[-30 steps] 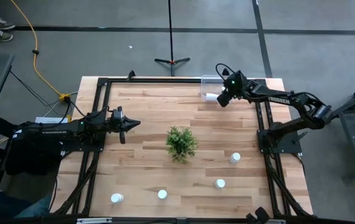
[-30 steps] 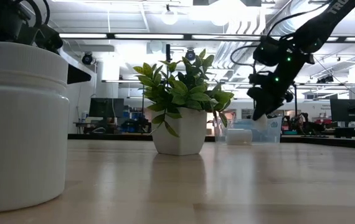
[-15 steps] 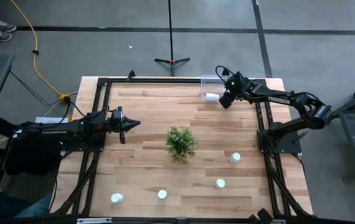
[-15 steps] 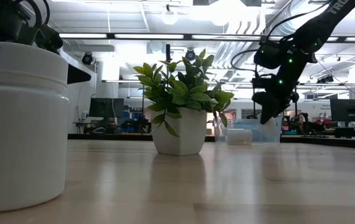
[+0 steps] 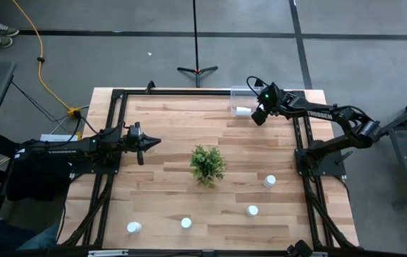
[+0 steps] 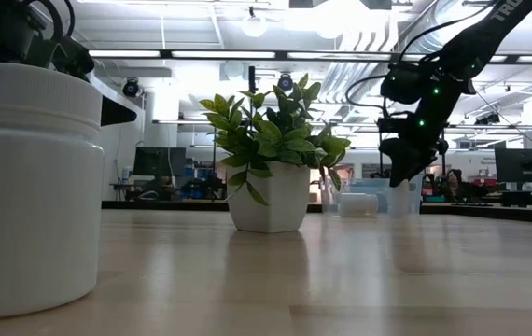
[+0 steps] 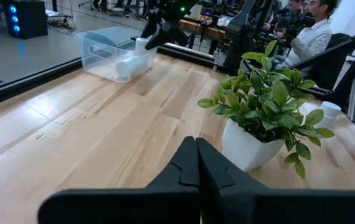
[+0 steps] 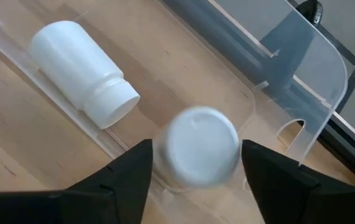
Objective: Pick and place pill bottles into a basket
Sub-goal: Put the white pill bottle into the transparent bin
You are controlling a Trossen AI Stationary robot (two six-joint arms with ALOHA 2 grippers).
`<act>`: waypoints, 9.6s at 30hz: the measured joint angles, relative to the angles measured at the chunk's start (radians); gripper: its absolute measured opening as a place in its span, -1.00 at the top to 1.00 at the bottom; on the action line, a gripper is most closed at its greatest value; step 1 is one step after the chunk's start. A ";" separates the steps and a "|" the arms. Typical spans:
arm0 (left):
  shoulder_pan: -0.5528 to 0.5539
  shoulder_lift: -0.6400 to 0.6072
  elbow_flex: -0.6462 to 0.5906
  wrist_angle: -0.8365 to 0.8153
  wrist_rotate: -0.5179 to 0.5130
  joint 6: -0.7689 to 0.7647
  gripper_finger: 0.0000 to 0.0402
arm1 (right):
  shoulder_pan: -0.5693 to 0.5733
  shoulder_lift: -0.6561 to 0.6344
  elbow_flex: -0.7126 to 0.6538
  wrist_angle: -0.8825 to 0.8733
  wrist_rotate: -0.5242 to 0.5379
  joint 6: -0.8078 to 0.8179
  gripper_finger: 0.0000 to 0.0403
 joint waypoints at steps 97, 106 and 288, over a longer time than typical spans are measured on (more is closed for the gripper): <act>0.000 0.000 0.000 -0.052 -0.002 0.026 0.78 | 0.782 -0.376 0.000 -0.470 -0.728 0.537 -0.33; 0.000 0.000 0.000 -0.052 -0.003 0.026 0.90 | 0.901 -0.376 0.075 -0.619 -0.524 0.576 -0.33; 0.000 0.003 0.000 -0.074 -0.029 -0.029 0.76 | 1.323 -0.072 -0.009 -0.468 -0.085 0.660 0.15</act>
